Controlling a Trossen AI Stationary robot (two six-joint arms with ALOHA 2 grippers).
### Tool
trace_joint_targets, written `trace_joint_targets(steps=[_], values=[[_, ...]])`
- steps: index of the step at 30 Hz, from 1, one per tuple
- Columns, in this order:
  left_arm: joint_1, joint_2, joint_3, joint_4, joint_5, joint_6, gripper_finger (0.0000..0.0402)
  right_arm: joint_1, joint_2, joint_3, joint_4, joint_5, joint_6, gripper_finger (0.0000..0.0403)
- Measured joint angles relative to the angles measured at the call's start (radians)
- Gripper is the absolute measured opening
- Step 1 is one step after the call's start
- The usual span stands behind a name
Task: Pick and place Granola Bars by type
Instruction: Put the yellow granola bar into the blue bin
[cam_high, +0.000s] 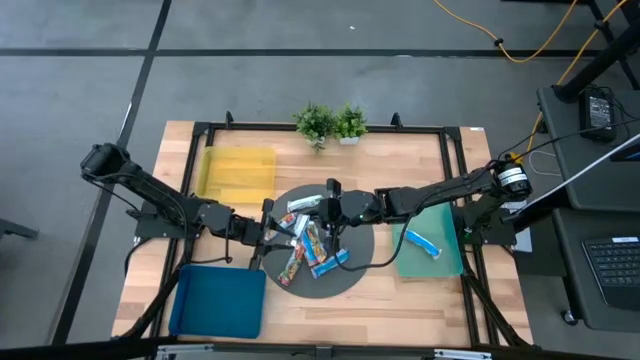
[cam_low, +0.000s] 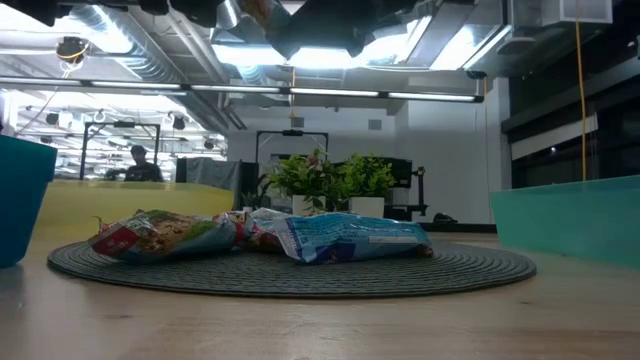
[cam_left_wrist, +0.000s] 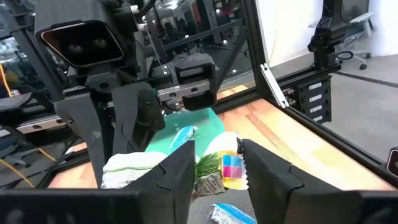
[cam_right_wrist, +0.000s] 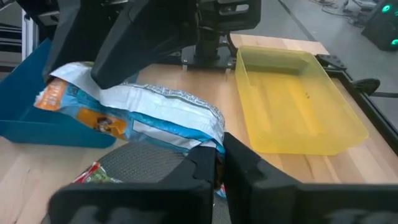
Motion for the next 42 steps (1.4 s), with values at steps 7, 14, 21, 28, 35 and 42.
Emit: trace_joint_targets(steps=[7, 14, 21, 28, 35, 42], values=[[0.000, 0.000, 0.000, -0.012, -0.017, 0.000, 0.0037, 0.000, 0.000, 0.000, 0.008, 0.002, 0.002, 0.0042], [0.000, 0.000, 0.000, -0.027, -0.020, 0.011, 0.0008, 0.001, 0.000, 0.000, 0.008, 0.000, 0.000, 0.0045], [0.000, 0.000, 0.000, -0.029, -0.026, 0.024, 0.0002, 0.001, 0.000, 0.000, 0.006, -0.001, 0.000, 0.0034], [-0.021, -0.003, 0.000, -0.029, -0.083, 0.059, 0.0002, 0.001, 0.000, 0.000, -0.026, -0.001, -0.005, 0.0034], [-0.053, -0.004, 0.000, -0.034, -0.163, 0.080, 0.0002, 0.000, 0.000, 0.000, -0.076, -0.004, -0.031, 0.0071], [-0.053, -0.004, 0.000, -0.035, -0.203, 0.093, 0.0002, 0.003, 0.000, 0.000, -0.094, -0.001, -0.030, 0.0150]])
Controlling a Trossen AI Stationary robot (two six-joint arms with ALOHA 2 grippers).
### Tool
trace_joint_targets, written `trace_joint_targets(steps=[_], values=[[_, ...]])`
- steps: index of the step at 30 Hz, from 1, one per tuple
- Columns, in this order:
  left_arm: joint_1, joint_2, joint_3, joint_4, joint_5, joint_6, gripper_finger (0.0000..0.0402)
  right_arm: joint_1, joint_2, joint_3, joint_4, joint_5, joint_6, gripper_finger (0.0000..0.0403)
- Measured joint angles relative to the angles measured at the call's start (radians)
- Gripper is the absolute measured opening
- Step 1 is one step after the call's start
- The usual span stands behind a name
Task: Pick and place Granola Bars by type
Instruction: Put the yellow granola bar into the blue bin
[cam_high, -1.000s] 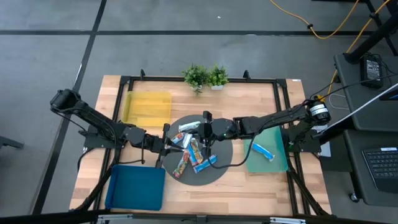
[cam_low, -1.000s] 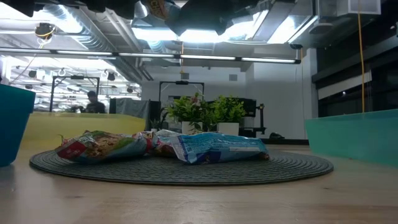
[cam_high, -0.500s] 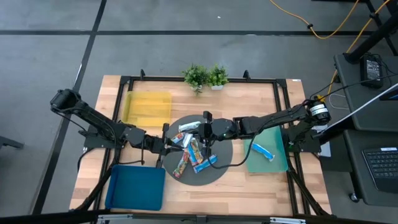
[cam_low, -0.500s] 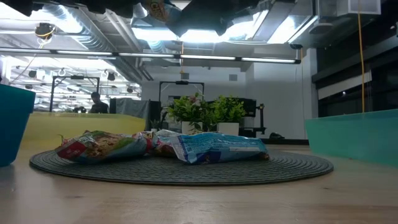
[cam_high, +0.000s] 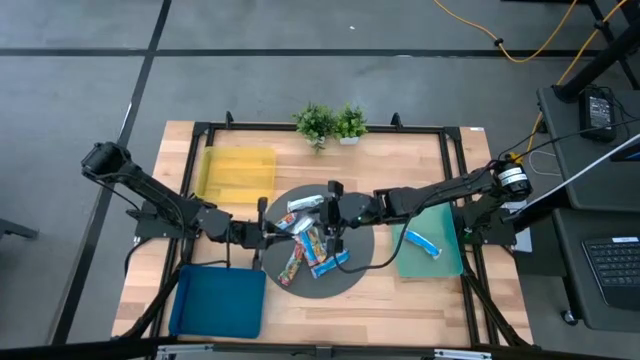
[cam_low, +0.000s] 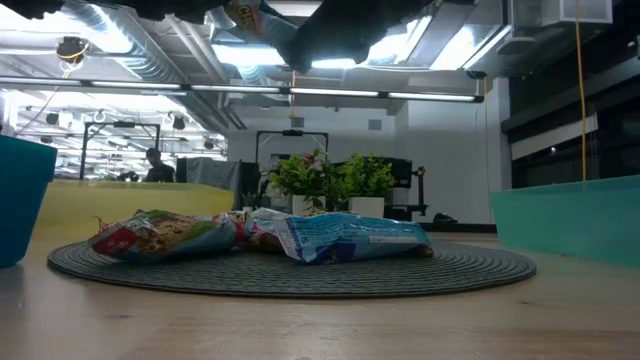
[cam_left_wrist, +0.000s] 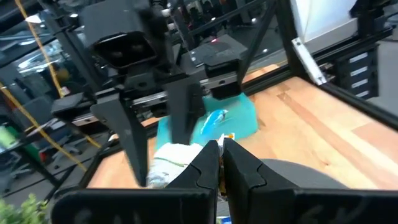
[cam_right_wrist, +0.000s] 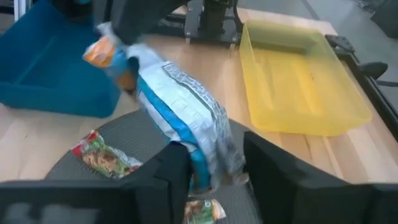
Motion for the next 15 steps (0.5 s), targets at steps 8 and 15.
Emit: trace_joint_targets(steps=[8, 15], values=[[0.002, 0.000, 0.000, -0.006, -0.065, 0.013, 0.0002, 0.001, 0.000, 0.000, -0.093, -0.003, 0.031, 0.0226], [0.001, 0.000, 0.000, -0.021, -0.136, 0.014, 0.0002, 0.000, 0.000, 0.000, -0.123, -0.002, 0.058, 0.0258]])
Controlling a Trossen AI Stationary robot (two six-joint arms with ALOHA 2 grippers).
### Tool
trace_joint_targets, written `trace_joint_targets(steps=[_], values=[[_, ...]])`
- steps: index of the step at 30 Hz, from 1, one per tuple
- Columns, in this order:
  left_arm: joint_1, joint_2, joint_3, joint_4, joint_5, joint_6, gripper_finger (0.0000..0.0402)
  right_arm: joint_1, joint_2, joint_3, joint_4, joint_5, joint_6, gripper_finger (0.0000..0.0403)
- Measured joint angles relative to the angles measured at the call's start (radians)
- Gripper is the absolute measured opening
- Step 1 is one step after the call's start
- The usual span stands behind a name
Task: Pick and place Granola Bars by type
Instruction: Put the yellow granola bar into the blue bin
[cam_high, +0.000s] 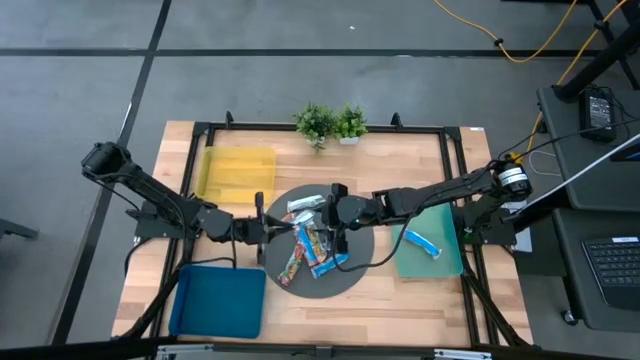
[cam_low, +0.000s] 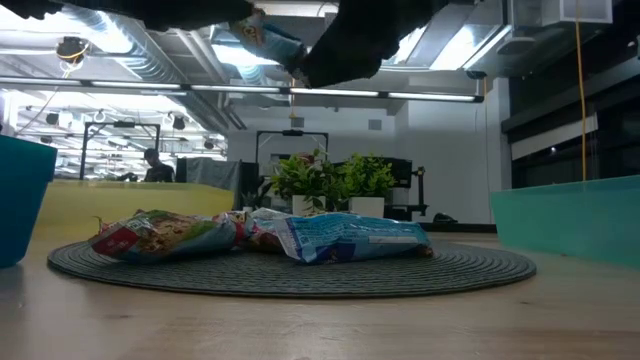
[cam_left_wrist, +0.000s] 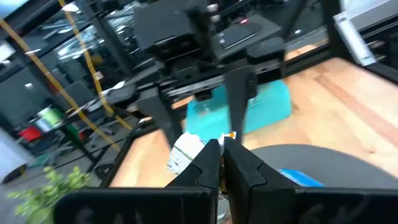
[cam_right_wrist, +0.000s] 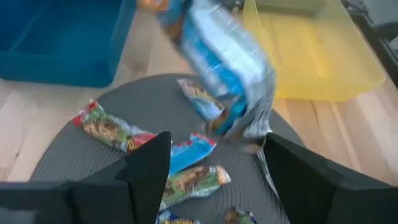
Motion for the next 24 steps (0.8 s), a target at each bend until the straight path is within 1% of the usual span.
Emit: trace_joint_targets(steps=[4, 9, 13, 15, 17, 21, 24], values=[[0.000, -0.009, 0.000, -0.032, -0.056, 0.008, 0.0002, 0.000, 0.000, 0.000, -0.062, 0.015, 0.026, 0.0261], [-0.014, -0.045, 0.000, -0.051, -0.077, 0.012, 0.0002, 0.000, 0.000, 0.000, -0.126, 0.098, 0.053, 0.0261], [-0.057, -0.086, 0.000, -0.058, -0.096, 0.024, 0.0002, 0.000, 0.000, 0.000, -0.158, 0.149, 0.074, 0.0261], [-0.090, -0.111, 0.000, -0.091, -0.124, 0.018, 0.0002, 0.000, 0.000, 0.000, -0.172, 0.160, 0.081, 0.0261], [-0.130, -0.136, 0.000, -0.160, -0.149, -0.014, 0.0002, 0.001, 0.000, 0.000, -0.189, 0.160, 0.103, 0.0261], [-0.236, -0.178, 0.000, -0.316, -0.203, -0.137, 0.0002, 0.001, 0.000, 0.000, -0.221, 0.160, 0.125, 0.0261], [-0.332, -0.190, 0.000, -0.389, -0.229, -0.220, 0.0002, 0.001, 0.000, 0.000, -0.226, 0.160, 0.124, 0.0261]])
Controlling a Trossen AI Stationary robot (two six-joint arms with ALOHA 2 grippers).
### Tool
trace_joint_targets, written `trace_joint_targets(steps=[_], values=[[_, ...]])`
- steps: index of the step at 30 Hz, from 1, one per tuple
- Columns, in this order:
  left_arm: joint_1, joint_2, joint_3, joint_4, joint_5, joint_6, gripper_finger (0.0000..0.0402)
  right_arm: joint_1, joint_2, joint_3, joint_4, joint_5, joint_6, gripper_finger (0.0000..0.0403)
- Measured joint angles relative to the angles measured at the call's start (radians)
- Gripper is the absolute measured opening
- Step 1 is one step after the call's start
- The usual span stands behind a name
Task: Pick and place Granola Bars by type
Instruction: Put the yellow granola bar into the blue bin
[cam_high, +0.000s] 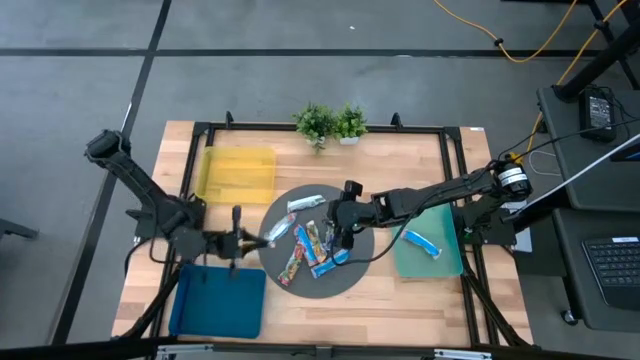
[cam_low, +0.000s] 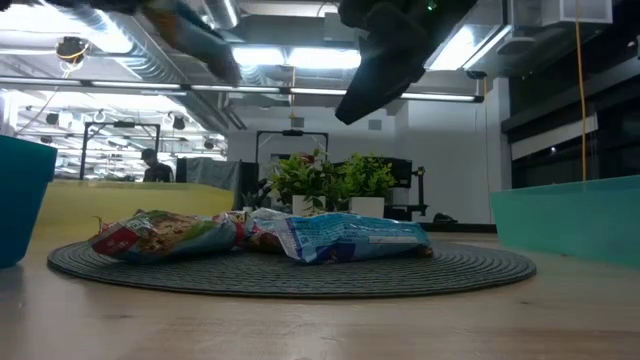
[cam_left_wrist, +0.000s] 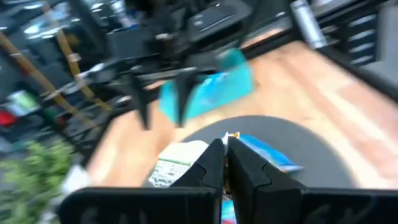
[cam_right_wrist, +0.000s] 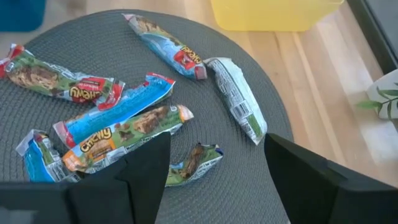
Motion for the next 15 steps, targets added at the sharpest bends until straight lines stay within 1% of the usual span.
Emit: trace_joint_targets(steps=[6, 11, 15], values=[[-0.188, -0.001, 0.000, -0.008, -0.023, -0.076, 0.0002, 0.000, 0.000, 0.000, 0.002, 0.000, 0.001, 0.0261], [-0.324, -0.001, 0.000, -0.008, -0.156, -0.167, 0.0002, 0.000, 0.000, 0.000, 0.004, 0.000, 0.001, 0.0261], [-0.407, 0.000, 0.001, -0.013, -0.189, -0.269, 0.0002, 0.000, 0.000, 0.000, 0.005, 0.000, 0.001, 0.0261]])
